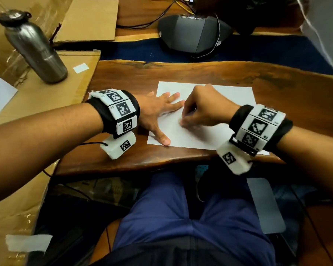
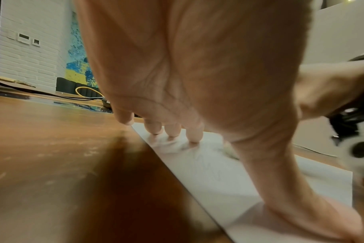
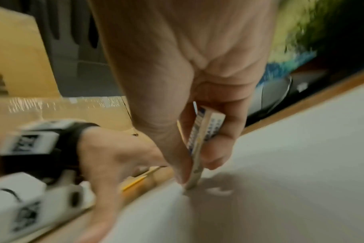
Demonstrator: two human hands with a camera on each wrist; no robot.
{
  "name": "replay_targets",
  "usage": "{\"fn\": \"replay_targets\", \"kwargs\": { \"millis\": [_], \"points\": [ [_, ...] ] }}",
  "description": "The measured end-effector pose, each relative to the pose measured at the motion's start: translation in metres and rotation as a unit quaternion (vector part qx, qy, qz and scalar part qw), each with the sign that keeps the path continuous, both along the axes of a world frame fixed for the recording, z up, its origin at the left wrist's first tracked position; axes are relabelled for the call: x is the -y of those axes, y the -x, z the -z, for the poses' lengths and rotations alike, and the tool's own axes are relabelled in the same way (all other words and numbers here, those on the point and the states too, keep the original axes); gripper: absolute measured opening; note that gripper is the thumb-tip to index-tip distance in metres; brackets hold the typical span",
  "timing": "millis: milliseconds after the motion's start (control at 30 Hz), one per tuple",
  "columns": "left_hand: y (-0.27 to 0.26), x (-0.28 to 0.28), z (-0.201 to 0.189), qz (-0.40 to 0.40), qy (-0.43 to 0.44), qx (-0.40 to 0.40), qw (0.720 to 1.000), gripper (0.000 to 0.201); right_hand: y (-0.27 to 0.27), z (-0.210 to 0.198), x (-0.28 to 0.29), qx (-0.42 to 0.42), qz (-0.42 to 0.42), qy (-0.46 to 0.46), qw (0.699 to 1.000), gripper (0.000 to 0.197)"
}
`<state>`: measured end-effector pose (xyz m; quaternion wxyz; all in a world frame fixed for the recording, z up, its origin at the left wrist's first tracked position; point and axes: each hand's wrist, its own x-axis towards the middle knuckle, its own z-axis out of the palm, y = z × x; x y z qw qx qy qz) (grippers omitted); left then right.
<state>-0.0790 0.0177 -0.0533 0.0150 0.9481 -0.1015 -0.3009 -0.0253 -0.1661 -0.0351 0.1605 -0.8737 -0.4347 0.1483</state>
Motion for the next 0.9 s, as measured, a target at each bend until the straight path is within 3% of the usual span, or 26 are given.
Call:
{"fn": "replay_targets", "kwargs": {
  "millis": [67,200,367,500,667,800,900],
  "points": [
    [0.000,0.001,-0.001,-0.001,0.000,0.002,1.000,0.131,-0.001,0.003,-0.001,0.022,0.023,-0.021,0.999,0.010],
    [0.002,0.000,-0.002,-0.004,0.014,0.000,1.000,0.130,0.031,0.005,-0.001,0.007,-0.069,-0.005,0.998,0.009],
    [0.003,0.004,-0.004,-0.008,-0.005,0.002,1.000,0.128,-0.003,0.004,-0.001,0.021,0.029,-0.021,0.999,0.010],
    [0.004,0.003,-0.006,-0.009,0.016,0.000,1.000,0.127,0.032,0.005,-0.001,0.003,-0.078,0.003,0.997,0.010],
    [0.005,0.004,-0.007,-0.014,0.001,-0.005,1.000,0.127,-0.007,0.002,-0.009,0.027,0.013,-0.012,0.999,0.012],
    [0.006,0.006,-0.009,-0.013,0.011,-0.001,1.000,0.123,0.029,-0.001,-0.008,0.002,-0.111,0.029,0.993,0.009],
    [0.004,0.004,-0.006,-0.010,0.011,-0.004,1.000,0.124,0.003,-0.006,-0.013,-0.008,-0.083,0.046,0.995,0.012]
  ]
}}
